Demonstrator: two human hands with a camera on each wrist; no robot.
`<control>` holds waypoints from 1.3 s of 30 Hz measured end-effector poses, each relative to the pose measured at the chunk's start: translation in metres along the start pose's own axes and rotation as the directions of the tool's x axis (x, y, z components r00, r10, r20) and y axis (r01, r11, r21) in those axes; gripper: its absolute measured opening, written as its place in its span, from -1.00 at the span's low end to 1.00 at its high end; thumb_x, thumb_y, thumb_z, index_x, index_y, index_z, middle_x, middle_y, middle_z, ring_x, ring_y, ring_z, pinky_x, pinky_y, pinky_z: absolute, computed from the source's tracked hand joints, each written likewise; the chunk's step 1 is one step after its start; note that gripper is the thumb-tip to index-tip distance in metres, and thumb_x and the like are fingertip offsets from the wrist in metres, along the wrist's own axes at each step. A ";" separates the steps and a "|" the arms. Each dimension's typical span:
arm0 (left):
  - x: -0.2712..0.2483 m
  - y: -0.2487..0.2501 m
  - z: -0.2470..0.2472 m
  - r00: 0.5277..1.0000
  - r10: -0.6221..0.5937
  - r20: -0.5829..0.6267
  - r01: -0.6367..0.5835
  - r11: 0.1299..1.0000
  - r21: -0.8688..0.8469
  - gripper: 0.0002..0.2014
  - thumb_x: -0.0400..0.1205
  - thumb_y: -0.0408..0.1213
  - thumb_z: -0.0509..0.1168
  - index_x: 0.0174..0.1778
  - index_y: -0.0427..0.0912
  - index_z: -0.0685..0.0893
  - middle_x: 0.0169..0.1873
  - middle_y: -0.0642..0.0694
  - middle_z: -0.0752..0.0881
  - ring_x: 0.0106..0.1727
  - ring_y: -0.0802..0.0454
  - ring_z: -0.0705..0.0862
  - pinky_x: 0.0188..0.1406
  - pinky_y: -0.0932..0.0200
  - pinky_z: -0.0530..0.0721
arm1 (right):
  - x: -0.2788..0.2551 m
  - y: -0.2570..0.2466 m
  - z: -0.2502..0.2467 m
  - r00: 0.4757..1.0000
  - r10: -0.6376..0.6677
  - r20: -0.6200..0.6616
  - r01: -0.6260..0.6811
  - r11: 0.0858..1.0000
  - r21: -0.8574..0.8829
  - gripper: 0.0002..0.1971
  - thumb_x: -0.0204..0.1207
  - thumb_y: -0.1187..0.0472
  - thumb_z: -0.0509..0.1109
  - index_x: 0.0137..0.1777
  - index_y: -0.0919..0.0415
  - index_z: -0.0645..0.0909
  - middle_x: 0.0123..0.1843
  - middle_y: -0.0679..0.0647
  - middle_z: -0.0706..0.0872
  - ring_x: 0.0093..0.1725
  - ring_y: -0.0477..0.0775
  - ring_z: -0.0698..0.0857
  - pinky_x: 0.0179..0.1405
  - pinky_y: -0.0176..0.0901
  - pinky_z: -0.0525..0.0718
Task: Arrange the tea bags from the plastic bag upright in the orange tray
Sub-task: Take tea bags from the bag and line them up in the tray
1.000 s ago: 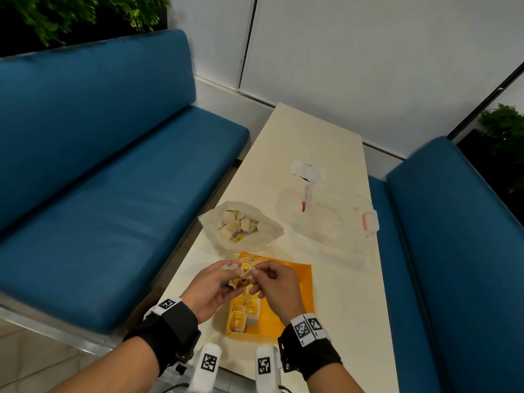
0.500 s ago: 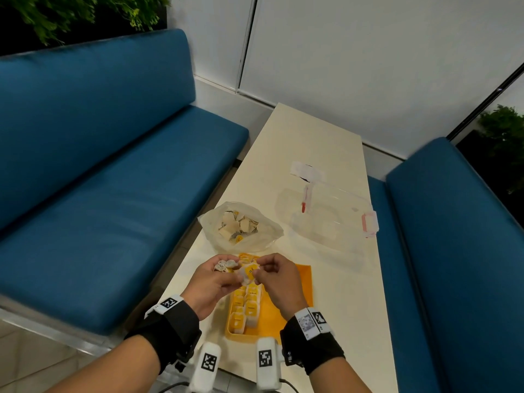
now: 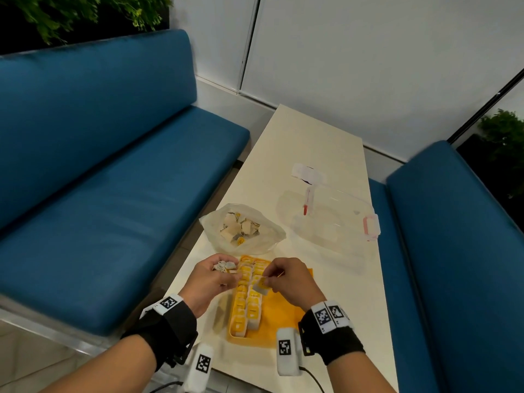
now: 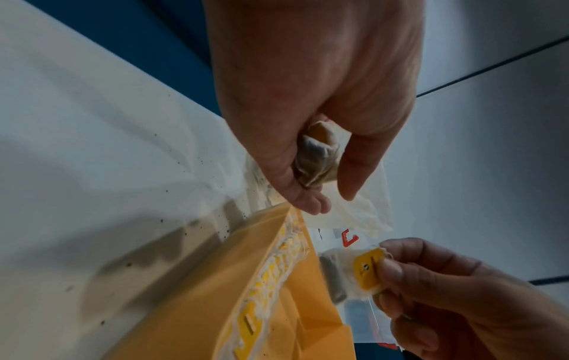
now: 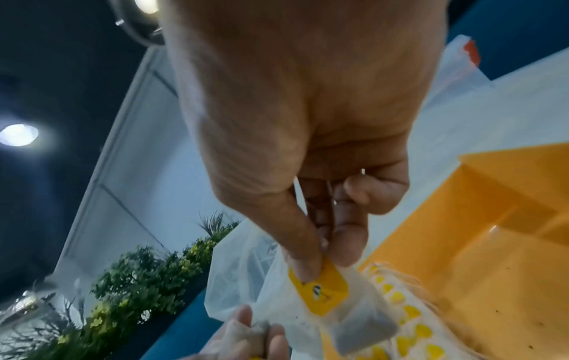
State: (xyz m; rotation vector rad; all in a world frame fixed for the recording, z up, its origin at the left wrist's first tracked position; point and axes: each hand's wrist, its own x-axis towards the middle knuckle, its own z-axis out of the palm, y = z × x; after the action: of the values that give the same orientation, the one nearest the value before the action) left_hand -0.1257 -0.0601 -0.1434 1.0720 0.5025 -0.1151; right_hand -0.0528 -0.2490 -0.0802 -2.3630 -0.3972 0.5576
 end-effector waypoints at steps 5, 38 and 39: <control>0.000 0.005 0.003 0.994 0.054 0.097 -0.078 0.962 0.263 -0.72 0.45 -0.59 0.56 -0.03 -0.16 0.85 0.09 -0.23 0.81 -0.10 -0.08 0.78 -0.13 0.07 0.78 | 0.001 -0.006 0.001 1.000 -0.025 0.004 0.024 0.996 0.089 -0.76 0.44 0.37 0.54 -0.28 -0.02 0.73 -0.29 -0.08 0.76 -0.33 -0.20 0.68 -0.25 -0.31 0.63; 0.009 -0.024 -0.009 0.988 0.091 -0.126 0.000 0.810 0.586 -0.72 0.35 -0.39 0.70 -0.12 -0.16 0.79 -0.23 -0.15 0.81 -0.28 -0.02 0.74 -0.31 0.09 0.78 | -0.022 0.057 0.059 0.906 0.368 0.207 -0.418 0.851 0.317 -0.82 0.50 0.46 0.46 -0.17 0.23 0.52 -0.41 0.20 0.71 -0.51 0.07 0.75 -0.63 -0.23 0.54; 0.009 -0.025 -0.009 0.988 0.090 -0.125 0.000 0.811 0.585 -0.73 0.36 -0.39 0.69 -0.11 -0.16 0.78 -0.22 -0.15 0.81 -0.28 -0.03 0.75 -0.32 0.10 0.78 | -0.022 0.058 0.060 0.901 0.383 0.201 -0.429 0.851 0.302 -0.81 0.49 0.46 0.46 -0.17 0.22 0.51 -0.41 0.19 0.71 -0.50 0.07 0.75 -0.64 -0.25 0.54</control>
State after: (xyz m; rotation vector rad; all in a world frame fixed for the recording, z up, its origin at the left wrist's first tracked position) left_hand -0.1286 -0.0627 -0.1712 1.7114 0.5914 -0.1550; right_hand -0.0938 -0.2682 -0.1543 -2.0773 0.1507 0.9075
